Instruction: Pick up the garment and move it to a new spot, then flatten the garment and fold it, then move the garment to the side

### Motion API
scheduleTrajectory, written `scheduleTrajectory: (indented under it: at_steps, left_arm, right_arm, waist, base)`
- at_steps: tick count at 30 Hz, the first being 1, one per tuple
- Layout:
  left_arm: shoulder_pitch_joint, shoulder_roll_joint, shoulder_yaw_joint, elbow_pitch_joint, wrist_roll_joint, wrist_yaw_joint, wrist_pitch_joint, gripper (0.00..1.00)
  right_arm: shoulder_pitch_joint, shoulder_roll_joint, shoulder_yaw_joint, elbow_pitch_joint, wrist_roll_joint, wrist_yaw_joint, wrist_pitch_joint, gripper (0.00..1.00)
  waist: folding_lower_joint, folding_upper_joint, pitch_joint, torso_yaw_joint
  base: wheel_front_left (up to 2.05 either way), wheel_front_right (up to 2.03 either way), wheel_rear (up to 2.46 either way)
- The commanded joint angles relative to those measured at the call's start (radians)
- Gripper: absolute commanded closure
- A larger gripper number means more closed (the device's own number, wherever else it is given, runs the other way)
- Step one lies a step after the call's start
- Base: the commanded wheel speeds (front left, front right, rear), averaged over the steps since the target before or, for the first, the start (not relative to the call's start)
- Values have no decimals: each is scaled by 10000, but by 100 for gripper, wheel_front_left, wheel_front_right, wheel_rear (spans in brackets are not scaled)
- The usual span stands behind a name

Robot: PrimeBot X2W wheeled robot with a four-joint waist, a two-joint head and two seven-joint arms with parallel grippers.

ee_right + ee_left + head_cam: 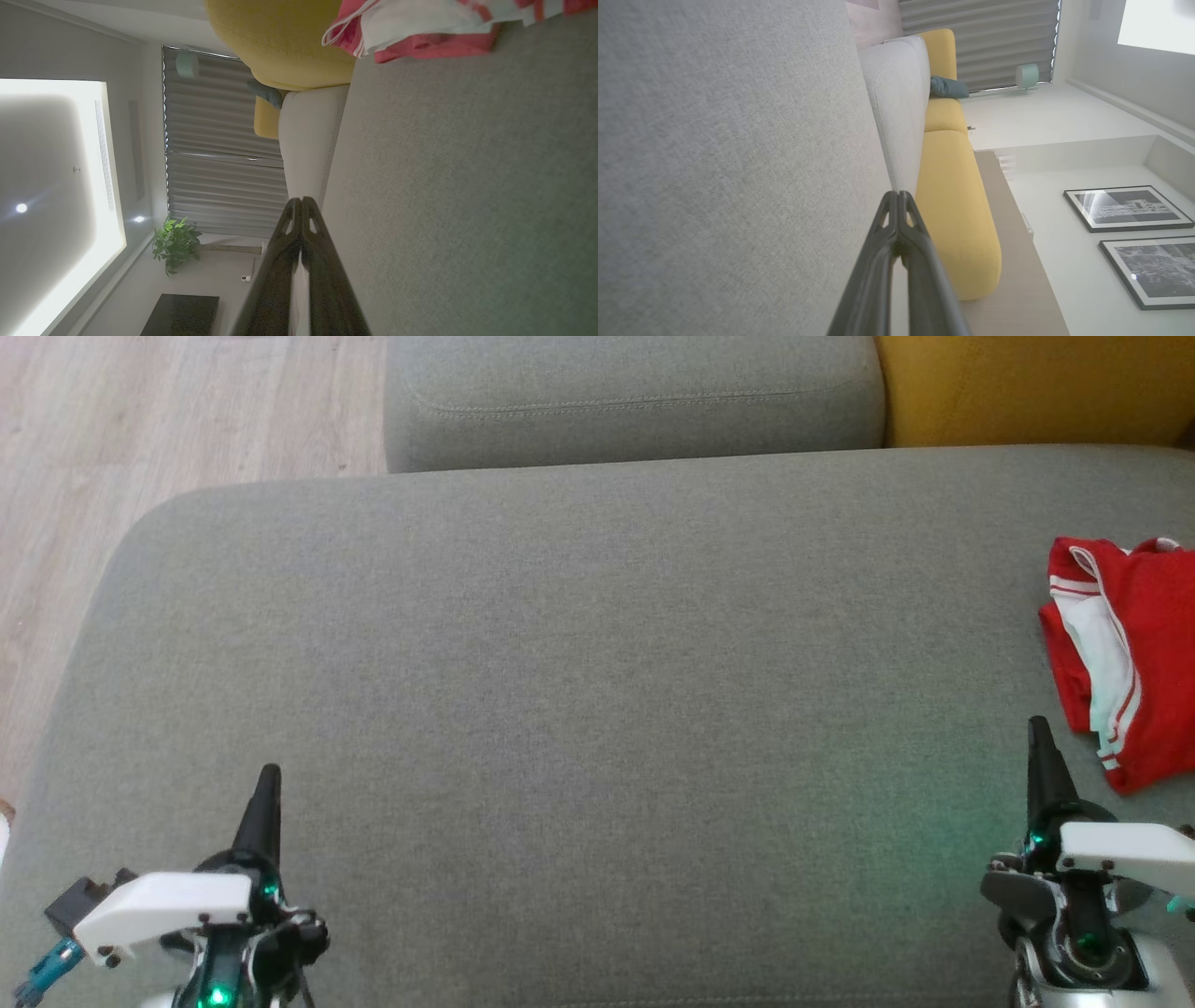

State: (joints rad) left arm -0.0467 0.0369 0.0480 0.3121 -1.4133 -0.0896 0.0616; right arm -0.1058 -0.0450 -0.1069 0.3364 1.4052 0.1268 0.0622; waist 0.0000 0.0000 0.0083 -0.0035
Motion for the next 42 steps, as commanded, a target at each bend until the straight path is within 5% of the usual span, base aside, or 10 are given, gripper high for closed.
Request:
scheduleTrajectory:
  at_steps: [1,16,42]
  left_arm:
    - [-564,122,390,-420,-291,-129,93,100]
    - [-614,133,659,-665,-1952,-410,517,100]
    - [-614,133,658,-667,-1953,-410,516,100]
  right_arm:
    - [-216,-51,122,-447,318,35,94,100]
    - [-21,-53,-70,-916,2033,39,510,100]
    - [-21,-53,-69,-916,2034,39,510,100]
  waist:
    - [0,0,-4,3]
    - [0,0,-52,35]
    - [0,0,-52,35]
  base:
    - [0,0,0]
    - [0,0,0]
    - [0,0,0]
